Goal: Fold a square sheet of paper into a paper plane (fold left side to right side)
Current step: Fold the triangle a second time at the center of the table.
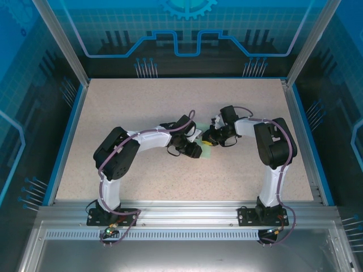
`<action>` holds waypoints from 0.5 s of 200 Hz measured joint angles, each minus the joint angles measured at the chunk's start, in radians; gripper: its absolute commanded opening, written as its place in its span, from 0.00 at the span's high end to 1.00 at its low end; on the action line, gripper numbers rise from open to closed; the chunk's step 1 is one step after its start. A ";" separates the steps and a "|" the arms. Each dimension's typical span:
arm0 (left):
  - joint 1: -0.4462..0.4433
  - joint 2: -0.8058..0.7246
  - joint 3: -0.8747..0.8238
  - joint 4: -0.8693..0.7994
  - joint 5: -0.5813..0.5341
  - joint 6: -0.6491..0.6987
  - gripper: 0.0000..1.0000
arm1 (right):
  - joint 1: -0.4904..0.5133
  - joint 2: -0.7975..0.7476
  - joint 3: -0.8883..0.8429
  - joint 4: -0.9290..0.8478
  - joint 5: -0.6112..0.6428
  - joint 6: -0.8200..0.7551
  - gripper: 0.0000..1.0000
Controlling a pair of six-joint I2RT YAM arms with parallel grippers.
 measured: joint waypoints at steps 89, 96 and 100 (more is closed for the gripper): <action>0.005 0.000 -0.010 0.026 0.029 -0.001 0.60 | 0.000 0.000 0.000 0.000 0.000 0.000 0.86; 0.006 0.000 -0.011 0.032 0.037 -0.002 0.60 | 0.000 0.000 0.000 0.000 0.000 0.000 0.86; 0.006 0.000 -0.013 0.035 0.040 -0.005 0.60 | 0.000 0.000 0.000 0.000 0.000 0.000 0.86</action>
